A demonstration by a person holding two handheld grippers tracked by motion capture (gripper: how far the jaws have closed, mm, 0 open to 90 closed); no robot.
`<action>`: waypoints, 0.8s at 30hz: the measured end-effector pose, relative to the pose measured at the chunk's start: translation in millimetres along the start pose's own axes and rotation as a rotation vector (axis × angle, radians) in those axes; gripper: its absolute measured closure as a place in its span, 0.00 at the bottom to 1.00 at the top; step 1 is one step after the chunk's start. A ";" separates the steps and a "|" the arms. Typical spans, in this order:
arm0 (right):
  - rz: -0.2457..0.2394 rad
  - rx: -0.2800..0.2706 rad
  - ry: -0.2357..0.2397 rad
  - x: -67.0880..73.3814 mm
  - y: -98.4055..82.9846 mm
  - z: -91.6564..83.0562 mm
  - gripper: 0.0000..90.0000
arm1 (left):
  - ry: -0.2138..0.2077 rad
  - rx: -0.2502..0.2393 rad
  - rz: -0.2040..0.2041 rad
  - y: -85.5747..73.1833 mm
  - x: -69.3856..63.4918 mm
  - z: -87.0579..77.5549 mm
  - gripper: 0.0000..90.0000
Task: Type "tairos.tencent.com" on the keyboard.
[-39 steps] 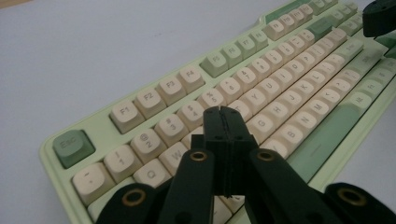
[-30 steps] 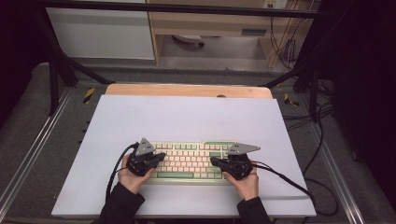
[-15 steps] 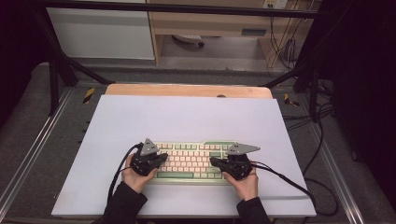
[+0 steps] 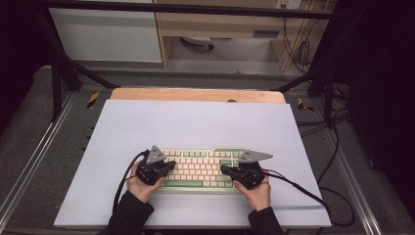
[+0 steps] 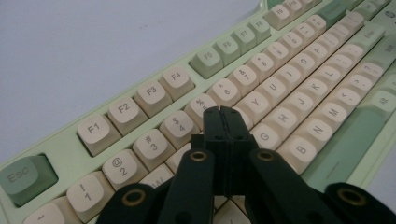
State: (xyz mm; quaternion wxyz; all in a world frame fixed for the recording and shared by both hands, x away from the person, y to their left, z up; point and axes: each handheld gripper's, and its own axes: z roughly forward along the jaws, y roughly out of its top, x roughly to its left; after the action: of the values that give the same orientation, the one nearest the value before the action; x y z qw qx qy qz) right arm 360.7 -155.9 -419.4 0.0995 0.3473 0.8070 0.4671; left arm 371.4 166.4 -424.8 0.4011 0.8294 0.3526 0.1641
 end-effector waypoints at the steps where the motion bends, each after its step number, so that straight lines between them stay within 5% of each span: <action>1: 0.001 0.000 0.000 0.1 0.1 -0.1 1.00 | -0.003 -0.001 0.003 -0.1 -0.2 -1.8 1.00; 24: 0.022 -0.017 0.007 1.3 3.3 1.7 1.00 | 0.002 -0.025 -0.007 -15.3 8.0 -30.6 1.00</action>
State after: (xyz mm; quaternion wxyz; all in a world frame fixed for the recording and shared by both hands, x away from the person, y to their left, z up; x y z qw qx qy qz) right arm 362.1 -152.8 -417.4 0.0946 0.3535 0.7995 0.4763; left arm 353.0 195.5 -417.8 0.4117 0.8229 0.3537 0.1677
